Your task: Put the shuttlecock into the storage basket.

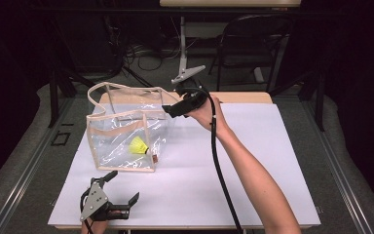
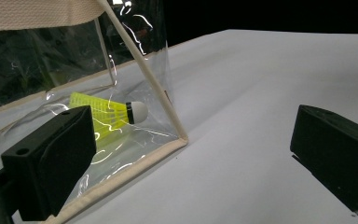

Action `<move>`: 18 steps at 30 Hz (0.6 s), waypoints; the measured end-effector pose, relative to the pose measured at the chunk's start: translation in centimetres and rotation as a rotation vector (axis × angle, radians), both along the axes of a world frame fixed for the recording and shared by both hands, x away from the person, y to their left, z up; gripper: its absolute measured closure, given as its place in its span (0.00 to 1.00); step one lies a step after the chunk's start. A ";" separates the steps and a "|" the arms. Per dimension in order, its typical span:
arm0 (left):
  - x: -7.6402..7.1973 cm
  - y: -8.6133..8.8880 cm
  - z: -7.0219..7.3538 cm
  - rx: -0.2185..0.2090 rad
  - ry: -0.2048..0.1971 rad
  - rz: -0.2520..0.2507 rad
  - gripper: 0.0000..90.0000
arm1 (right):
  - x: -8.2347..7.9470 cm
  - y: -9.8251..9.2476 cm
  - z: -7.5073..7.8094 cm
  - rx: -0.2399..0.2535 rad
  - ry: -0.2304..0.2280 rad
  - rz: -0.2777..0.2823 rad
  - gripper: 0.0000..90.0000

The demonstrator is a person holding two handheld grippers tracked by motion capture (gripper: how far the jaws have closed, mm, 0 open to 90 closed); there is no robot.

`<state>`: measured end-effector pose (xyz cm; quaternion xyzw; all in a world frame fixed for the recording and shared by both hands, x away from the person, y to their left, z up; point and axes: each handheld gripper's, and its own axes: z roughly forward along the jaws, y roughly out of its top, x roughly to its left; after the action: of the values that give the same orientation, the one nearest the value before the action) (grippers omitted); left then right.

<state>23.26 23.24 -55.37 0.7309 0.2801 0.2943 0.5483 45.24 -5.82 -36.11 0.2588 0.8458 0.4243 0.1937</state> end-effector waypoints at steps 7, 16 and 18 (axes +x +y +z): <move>-0.1 0.1 0.0 -0.001 -0.003 -0.002 0.00 | -1.0 -1.3 -0.2 0.006 -0.007 -0.007 0.08; 0.0 0.0 0.0 0.001 -0.002 -0.005 0.00 | -2.1 -2.9 -0.5 0.019 -0.018 -0.020 0.05; 0.0 0.0 0.0 0.003 -0.001 -0.005 0.00 | -2.4 -3.2 -0.6 0.018 -0.021 -0.021 0.04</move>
<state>23.26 23.24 -55.37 0.7324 0.2775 0.2935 0.5481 42.84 -9.05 -36.68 0.2651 0.8370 0.4327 0.2046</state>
